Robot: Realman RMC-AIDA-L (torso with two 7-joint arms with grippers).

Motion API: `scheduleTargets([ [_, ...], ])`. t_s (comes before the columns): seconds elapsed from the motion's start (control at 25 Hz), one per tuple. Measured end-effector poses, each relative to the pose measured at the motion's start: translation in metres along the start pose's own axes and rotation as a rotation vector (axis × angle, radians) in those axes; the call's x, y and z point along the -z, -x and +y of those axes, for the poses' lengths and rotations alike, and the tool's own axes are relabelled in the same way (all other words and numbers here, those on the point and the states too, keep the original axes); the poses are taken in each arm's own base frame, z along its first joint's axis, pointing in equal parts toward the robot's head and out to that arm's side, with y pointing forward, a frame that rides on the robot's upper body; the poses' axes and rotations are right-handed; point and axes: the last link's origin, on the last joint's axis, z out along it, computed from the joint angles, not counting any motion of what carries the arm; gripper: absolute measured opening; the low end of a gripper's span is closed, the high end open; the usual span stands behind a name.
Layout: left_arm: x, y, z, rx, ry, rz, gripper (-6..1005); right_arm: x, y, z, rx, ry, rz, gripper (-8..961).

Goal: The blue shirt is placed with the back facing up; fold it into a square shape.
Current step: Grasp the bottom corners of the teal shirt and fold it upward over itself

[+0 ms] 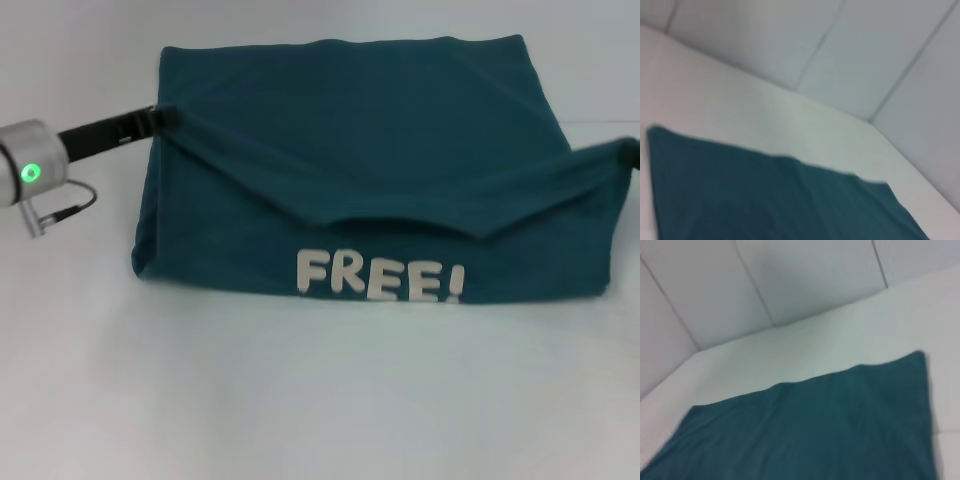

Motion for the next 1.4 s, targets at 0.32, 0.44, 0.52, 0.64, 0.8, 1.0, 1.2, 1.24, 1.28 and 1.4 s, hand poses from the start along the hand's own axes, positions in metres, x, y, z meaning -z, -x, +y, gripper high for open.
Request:
scheduleTargets([
  [0.32,-0.034,-0.001,0.009,-0.097,-0.132,0.109,17,-0.046,0.015,0.007,0.127,-0.157,0.001,44],
  [0.44,-0.041,-0.002,0.012,-0.128,-0.165,0.148,17,-0.057,0.022,0.013,0.167,-0.189,-0.025,44],
  [0.52,-0.044,-0.004,0.013,-0.133,-0.176,0.168,17,-0.063,0.027,0.015,0.186,-0.207,-0.033,45],
  [0.64,-0.044,-0.008,0.013,-0.128,-0.187,0.199,17,-0.068,0.034,0.019,0.201,-0.220,-0.041,45],
  [0.8,-0.044,-0.008,0.012,-0.116,-0.190,0.208,17,-0.073,0.037,0.022,0.213,-0.229,-0.038,46],
  [1.0,-0.042,-0.002,0.009,-0.111,-0.200,0.201,18,-0.076,0.029,0.021,0.213,-0.250,-0.021,46],
  [1.2,-0.043,0.004,0.008,-0.111,-0.212,0.189,18,-0.081,0.021,0.025,0.240,-0.263,-0.004,47],
  [1.24,-0.043,0.005,0.008,-0.113,-0.214,0.187,18,-0.081,0.020,0.026,0.241,-0.262,-0.005,47],
  [1.28,-0.043,0.006,0.008,-0.116,-0.214,0.186,18,-0.082,0.020,0.027,0.242,-0.263,-0.009,48],
  [1.4,-0.044,0.008,0.009,-0.119,-0.215,0.181,18,-0.083,0.020,0.027,0.238,-0.268,-0.024,48],
])
